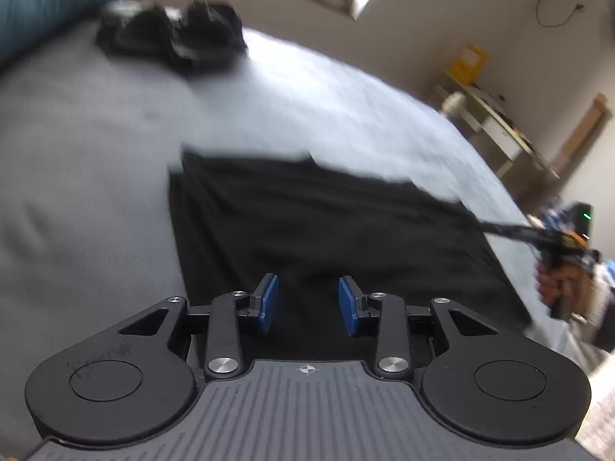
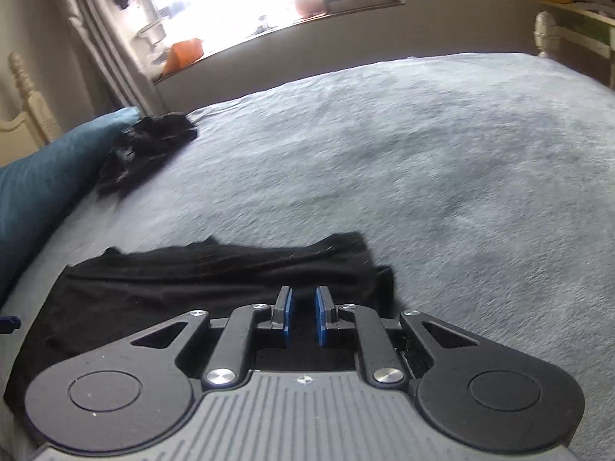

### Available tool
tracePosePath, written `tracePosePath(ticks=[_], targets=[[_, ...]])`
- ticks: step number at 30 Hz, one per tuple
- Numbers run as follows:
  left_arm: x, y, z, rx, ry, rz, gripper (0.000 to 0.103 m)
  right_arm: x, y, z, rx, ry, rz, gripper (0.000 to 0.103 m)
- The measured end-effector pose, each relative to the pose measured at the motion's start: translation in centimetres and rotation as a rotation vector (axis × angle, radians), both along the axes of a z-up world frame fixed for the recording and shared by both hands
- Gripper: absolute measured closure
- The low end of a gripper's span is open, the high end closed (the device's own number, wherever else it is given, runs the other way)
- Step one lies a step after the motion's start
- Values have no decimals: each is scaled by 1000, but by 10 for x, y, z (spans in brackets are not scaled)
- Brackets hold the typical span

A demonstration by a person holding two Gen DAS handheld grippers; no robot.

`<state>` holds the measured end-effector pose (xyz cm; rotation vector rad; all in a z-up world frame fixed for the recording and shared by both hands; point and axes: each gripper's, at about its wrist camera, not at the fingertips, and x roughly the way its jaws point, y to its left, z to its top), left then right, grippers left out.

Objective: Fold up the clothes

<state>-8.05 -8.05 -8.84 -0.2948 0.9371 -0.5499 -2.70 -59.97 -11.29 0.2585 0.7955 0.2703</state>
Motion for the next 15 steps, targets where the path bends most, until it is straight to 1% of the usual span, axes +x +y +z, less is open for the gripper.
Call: tracePosePath(ticks=[1, 2, 3, 4, 5, 7, 9, 12, 15], targets=[[-8, 0, -8, 11, 37, -4, 69, -3, 4, -3, 8, 12, 34, 90], [-15, 2, -18, 27, 75, 5, 69, -5, 8, -7, -5, 24, 47, 90], [-22, 5, -27, 47, 112, 23, 70, -5, 8, -12, -35, 39, 35, 90], [-28, 12, -33, 39, 132, 46, 70, -6, 6, -16, -67, 55, 8, 90], [-34, 21, -35, 18, 141, 73, 70, -6, 2, -18, -78, 66, -19, 91], [-42, 37, -34, 8, 165, 122, 71, -8, -9, -13, -80, 58, -59, 92], [-52, 49, -35, -5, 193, 143, 71, -9, -17, -4, -101, 44, -87, 90], [-60, 54, -31, 39, 226, 141, 70, -12, -21, 7, -141, 37, -102, 90], [-60, 61, -21, 68, 202, 155, 70, -13, -17, 18, -166, 36, -98, 90]])
